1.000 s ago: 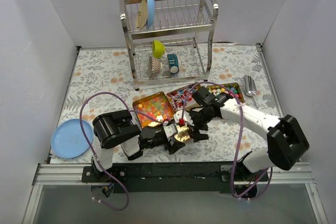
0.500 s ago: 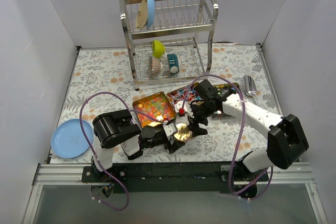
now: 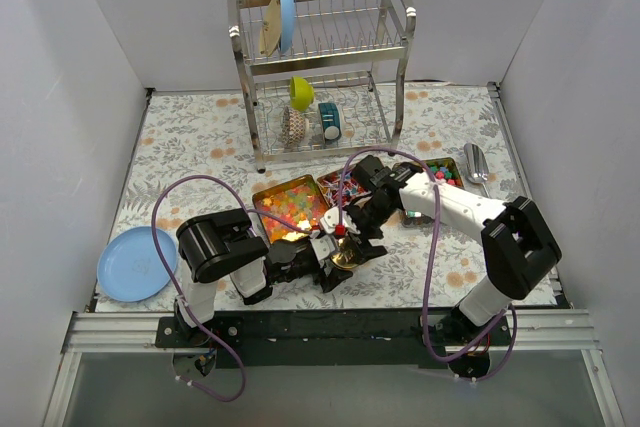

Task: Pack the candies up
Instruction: Screw the bottle lid onto the packing bottle.

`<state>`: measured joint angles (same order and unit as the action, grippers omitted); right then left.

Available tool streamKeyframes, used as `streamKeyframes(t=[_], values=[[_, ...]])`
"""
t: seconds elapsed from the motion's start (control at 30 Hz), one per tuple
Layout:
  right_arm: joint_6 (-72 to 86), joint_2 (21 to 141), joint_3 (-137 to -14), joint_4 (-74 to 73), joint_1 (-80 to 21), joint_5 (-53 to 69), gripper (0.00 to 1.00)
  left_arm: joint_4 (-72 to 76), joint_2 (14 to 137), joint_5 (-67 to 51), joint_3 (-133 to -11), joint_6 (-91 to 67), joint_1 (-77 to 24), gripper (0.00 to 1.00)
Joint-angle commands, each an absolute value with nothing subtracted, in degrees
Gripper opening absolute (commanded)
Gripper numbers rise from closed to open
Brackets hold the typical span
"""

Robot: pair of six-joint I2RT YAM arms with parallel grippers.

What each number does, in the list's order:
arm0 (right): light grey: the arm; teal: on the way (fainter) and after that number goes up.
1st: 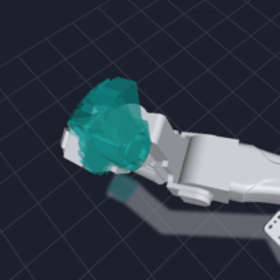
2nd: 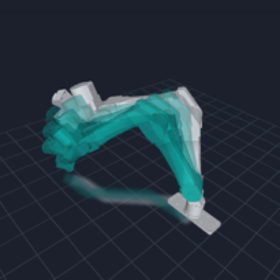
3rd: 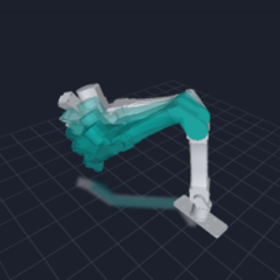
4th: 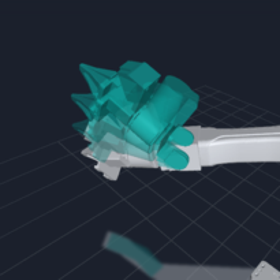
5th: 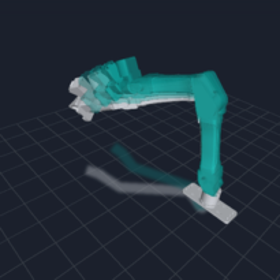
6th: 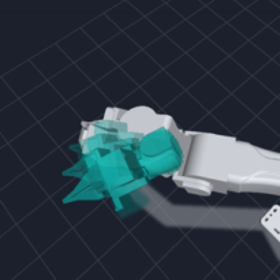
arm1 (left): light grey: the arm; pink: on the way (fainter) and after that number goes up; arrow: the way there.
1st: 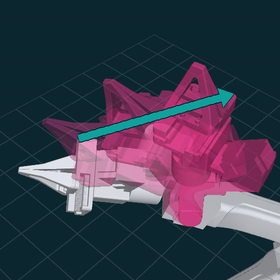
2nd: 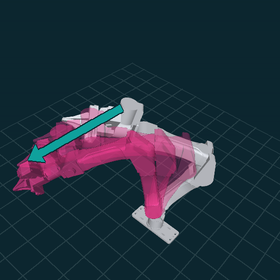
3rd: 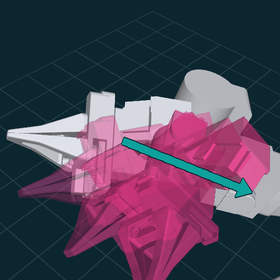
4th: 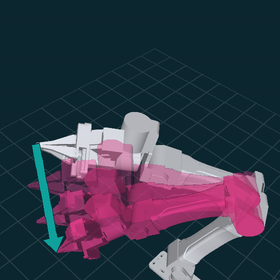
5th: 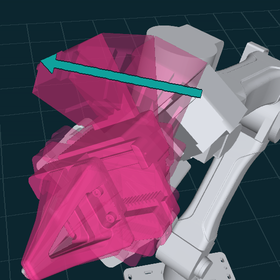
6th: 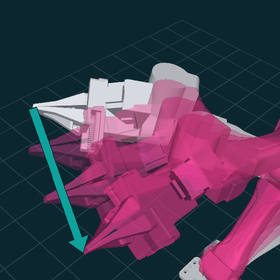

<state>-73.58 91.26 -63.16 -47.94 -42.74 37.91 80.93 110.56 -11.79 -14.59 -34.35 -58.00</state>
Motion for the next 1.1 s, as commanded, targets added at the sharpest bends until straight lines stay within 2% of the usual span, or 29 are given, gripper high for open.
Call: streamKeyframes(t=[0.0,0.37,0.53,0.7,1.07], values=[[-75.59,92.37,-63.81,-49.93,-43.51,40.34,0.93,87.63,114.17,-8.44,-12.22,-34.19,-57.13,0.0],[-72.52,90.97,-60.29,-44.65,-44.47,39.11,0.89,87.54,114.52,-8.7,-12.39,-34.45,-57.13,0.0],[-68.39,90.09,-58.45,-40.71,-44.91,37.71,0.76,87.45,114.43,-8.35,-12.39,-34.63,-57.13,0.0],[-63.38,86.32,-51.95,-35.17,-47.02,36.83,0.7,87.54,114.17,-8.35,-12.3,-34.63,-57.22,0.0],[-35.27,82.27,-43.16,-22.68,-48.87,32.35,0.64,87.45,114.35,-8.53,-12.48,-34.98,-57.13,0.0]])
